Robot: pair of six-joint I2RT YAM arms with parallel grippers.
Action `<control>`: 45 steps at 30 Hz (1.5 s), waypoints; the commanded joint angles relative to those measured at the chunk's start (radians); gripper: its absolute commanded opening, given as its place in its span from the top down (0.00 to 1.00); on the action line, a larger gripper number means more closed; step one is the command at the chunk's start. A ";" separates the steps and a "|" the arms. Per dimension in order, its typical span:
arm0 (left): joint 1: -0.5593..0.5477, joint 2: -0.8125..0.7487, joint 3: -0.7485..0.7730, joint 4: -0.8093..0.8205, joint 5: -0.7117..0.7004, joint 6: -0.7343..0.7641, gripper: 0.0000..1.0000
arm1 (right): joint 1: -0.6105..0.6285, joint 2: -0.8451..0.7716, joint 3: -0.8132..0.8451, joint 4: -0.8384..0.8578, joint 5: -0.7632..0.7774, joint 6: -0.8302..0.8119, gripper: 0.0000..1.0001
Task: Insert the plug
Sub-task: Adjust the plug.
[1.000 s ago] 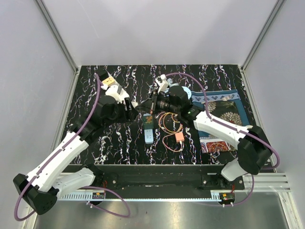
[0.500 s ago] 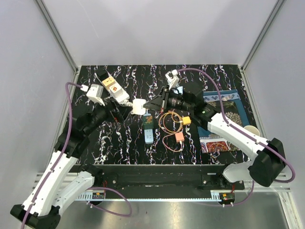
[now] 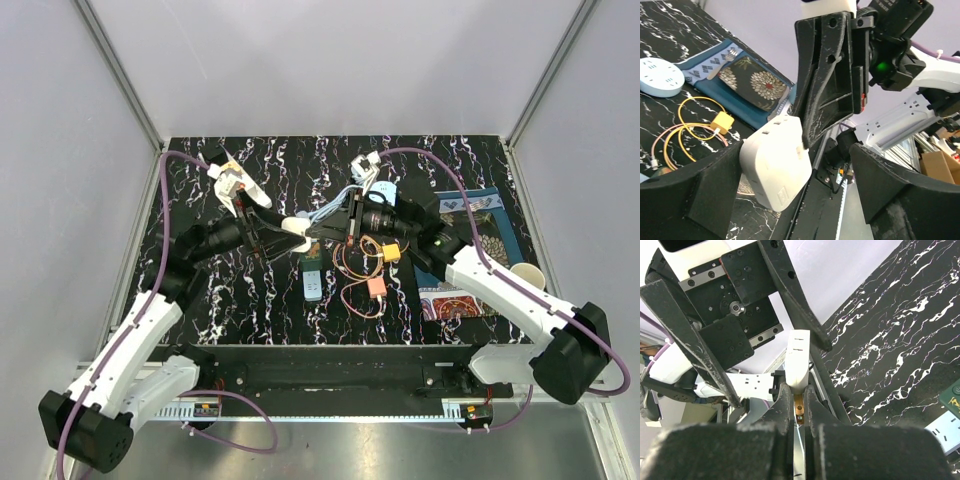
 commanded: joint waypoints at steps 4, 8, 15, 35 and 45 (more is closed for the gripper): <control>0.004 0.028 -0.002 0.169 0.121 -0.100 0.23 | -0.011 -0.054 -0.023 0.075 0.000 -0.001 1.00; 0.004 0.039 -0.001 0.138 0.119 -0.099 0.40 | -0.018 -0.060 -0.034 0.075 0.017 -0.007 1.00; 0.004 0.073 -0.004 0.103 0.124 -0.113 0.43 | -0.019 -0.048 -0.035 0.091 0.016 -0.016 1.00; -0.003 0.119 0.016 0.138 0.146 -0.165 0.69 | -0.019 -0.008 -0.017 0.080 0.019 -0.056 1.00; -0.040 0.146 0.004 0.225 0.149 -0.246 0.66 | -0.019 0.009 -0.028 0.111 -0.007 -0.067 1.00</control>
